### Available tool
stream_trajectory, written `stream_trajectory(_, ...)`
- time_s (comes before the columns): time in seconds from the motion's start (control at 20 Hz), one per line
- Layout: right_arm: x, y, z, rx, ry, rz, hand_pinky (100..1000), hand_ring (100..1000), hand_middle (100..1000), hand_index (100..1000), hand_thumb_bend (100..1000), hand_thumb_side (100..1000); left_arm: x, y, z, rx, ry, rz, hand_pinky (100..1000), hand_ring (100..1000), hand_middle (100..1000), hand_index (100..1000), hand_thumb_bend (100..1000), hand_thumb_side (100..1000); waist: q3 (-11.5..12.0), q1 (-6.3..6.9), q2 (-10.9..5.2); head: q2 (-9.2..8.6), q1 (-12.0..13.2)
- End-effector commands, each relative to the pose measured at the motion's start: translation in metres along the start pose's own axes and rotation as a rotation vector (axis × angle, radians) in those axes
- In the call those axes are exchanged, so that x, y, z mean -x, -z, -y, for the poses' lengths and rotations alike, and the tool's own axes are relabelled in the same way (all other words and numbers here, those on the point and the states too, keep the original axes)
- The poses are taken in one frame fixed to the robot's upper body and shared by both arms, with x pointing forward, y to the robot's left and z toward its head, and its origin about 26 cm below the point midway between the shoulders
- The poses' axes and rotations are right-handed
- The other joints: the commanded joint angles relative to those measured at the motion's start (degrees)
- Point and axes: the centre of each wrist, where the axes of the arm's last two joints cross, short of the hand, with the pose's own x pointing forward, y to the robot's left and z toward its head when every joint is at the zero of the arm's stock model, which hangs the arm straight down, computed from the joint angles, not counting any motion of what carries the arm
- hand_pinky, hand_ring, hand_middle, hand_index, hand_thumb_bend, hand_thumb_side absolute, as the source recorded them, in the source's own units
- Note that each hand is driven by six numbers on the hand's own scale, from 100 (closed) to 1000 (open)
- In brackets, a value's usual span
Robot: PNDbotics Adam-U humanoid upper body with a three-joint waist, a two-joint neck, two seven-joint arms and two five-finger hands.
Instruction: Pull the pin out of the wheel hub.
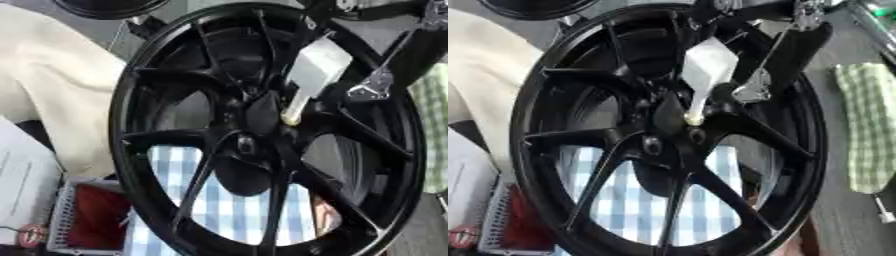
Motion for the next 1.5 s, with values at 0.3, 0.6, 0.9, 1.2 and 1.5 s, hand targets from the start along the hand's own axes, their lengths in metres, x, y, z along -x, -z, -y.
stream_trajectory(0.3, -0.005, -0.035, 0.028, 0.153, -0.039, -0.049, 800, 677, 421, 461, 100, 100, -0.008, 0.004, -0.003, 0.003, 0.007, 0.035, 815, 757, 614, 785, 243, 709, -0.6, 0.36, -1.91, 0.43, 0.5)
stream_trajectory(0.6, 0.008, -0.076, 0.023, 0.34, -0.012, -0.161, 800, 679, 426, 469, 100, 100, -0.008, 0.004, -0.005, -0.005, 0.015, 0.041, 816, 757, 615, 785, 243, 706, -1.4, 0.68, -1.9, 0.54, 0.6)
stream_trajectory(0.9, 0.033, -0.117, 0.0, 0.517, 0.052, -0.343, 803, 682, 434, 479, 100, 100, -0.007, 0.004, -0.008, -0.023, 0.025, 0.044, 816, 757, 614, 785, 239, 705, -2.5, 1.85, -1.6, 0.54, 0.2)
stream_trajectory(1.2, 0.061, -0.15, -0.032, 0.646, 0.108, -0.54, 804, 682, 436, 481, 100, 100, -0.007, 0.003, -0.011, -0.04, 0.035, 0.049, 815, 757, 615, 785, 238, 703, -4.4, 3.14, -1.39, 0.61, 1.8)
stream_trajectory(1.5, 0.087, -0.175, -0.083, 0.756, 0.171, -0.757, 811, 690, 454, 499, 100, 100, -0.007, 0.003, -0.014, -0.056, 0.045, 0.053, 815, 758, 615, 785, 237, 699, -5.4, 3.96, -1.45, 0.27, 3.4)
